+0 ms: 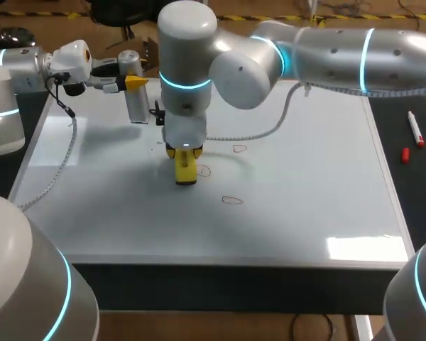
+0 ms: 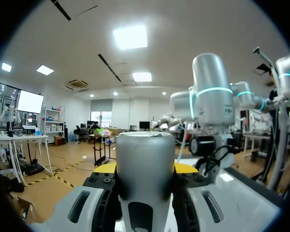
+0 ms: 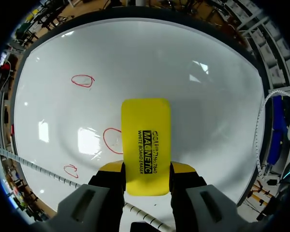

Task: Pick up the inspection probe, press it on each red-marked spot on the whiteboard one by one, put down the probe, pick up the eraser, and wipe off all the red marks.

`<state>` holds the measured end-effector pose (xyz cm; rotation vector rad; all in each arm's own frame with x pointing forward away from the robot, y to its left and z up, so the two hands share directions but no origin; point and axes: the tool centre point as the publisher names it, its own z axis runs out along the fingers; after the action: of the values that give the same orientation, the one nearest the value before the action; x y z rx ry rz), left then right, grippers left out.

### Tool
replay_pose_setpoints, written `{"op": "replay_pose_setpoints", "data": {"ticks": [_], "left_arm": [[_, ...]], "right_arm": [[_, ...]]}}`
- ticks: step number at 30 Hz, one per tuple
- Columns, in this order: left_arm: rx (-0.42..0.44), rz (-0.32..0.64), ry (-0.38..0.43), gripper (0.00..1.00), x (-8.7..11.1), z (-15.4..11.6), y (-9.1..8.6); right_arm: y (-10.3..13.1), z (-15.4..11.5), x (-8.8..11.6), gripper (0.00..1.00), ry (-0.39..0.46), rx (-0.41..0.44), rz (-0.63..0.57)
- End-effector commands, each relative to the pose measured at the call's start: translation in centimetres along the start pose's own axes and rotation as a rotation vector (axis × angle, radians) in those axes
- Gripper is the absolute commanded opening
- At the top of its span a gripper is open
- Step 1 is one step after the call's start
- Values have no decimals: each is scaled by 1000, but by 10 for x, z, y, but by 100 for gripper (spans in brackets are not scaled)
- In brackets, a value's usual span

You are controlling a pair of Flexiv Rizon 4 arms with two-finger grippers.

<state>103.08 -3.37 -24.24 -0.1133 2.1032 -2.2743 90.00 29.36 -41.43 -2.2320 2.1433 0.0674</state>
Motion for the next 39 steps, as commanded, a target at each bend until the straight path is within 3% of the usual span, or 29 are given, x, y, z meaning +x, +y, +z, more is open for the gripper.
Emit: {"op": "replay_pose_setpoints", "data": {"ticks": [1,14,39], "left_arm": [[1,2,-1,0,0,0,-1],[1,2,-1,0,0,0,-1],[1,2,-1,0,0,0,-1]], "right_arm": [[-1,4,0,0,1,-5,-1],[2,19,8,0,0,-41,21],[7,46,57,0,21,-98,146]]}}
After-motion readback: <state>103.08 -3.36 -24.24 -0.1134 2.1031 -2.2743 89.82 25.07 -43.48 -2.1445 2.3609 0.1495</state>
